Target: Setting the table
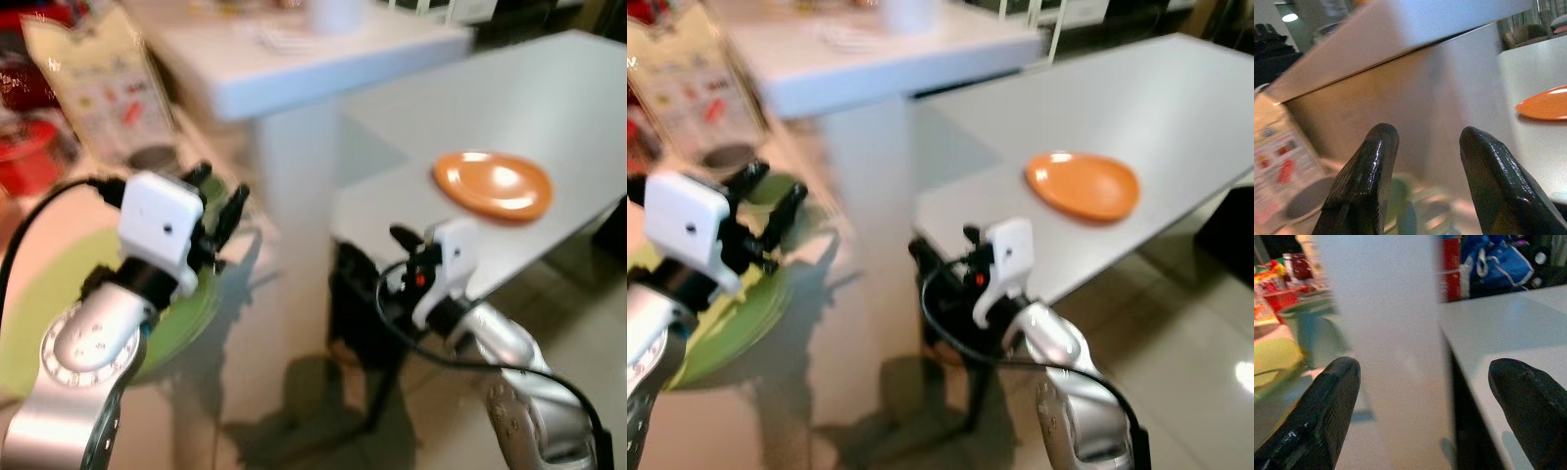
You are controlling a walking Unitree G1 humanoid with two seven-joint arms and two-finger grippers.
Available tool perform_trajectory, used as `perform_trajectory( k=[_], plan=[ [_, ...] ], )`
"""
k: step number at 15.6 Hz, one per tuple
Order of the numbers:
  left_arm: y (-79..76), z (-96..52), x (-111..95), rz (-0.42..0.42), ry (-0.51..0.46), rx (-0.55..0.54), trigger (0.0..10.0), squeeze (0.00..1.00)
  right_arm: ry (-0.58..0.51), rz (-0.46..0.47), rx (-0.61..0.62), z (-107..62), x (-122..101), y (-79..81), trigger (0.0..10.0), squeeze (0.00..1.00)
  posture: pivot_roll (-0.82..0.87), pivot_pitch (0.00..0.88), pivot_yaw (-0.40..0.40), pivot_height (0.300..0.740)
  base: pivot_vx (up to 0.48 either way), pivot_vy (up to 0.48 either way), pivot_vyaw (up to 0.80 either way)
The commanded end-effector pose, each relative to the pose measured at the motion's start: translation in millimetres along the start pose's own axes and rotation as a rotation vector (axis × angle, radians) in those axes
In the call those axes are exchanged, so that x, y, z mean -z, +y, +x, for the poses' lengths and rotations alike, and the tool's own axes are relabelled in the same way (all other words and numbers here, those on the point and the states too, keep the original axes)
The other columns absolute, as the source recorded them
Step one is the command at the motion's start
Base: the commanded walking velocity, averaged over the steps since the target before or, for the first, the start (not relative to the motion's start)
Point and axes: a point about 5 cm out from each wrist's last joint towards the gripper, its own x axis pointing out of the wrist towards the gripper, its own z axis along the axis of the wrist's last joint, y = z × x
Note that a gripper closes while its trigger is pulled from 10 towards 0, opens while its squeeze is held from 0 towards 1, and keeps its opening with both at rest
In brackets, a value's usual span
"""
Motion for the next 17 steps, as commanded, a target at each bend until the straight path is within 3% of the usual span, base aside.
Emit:
perform_trajectory(
  k=[1, 11, 13, 17],
  plan=[
    [4.1, -0.6, 2.2, 0.007, 0.017, -0.007, 10.0, 0.00, -0.020, -0.009, -0.042, 3.2, -5.7, 6.4, 10.0, 0.00, 0.09, 0.000, 0.011, 0.740, 0.000, 0.424, 0.00],
    [0.7, -3.0, 1.5, 0.003, 0.021, -0.001, 10.0, 0.00, -0.098, 0.003, -0.114, -1.3, -18.8, 5.9, 10.0, 0.00, 0.09, 0.000, -0.008, 0.740, 0.000, 0.421, 0.00],
    [0.4, -3.6, 0.2, 0.017, 0.015, 0.000, 10.0, 0.00, -0.102, 0.007, -0.122, -1.6, -19.5, 7.4, 10.0, 0.00, 0.09, 0.000, -0.008, 0.740, 0.000, 0.000, 0.00],
    [-1.6, -3.1, -2.1, 0.049, 0.003, 0.010, 10.0, 0.00, -0.113, 0.009, -0.122, -2.6, -22.1, 7.0, 10.0, 0.00, 0.08, 0.000, -0.004, 0.740, 0.000, -0.438, 0.00]
  ],
)
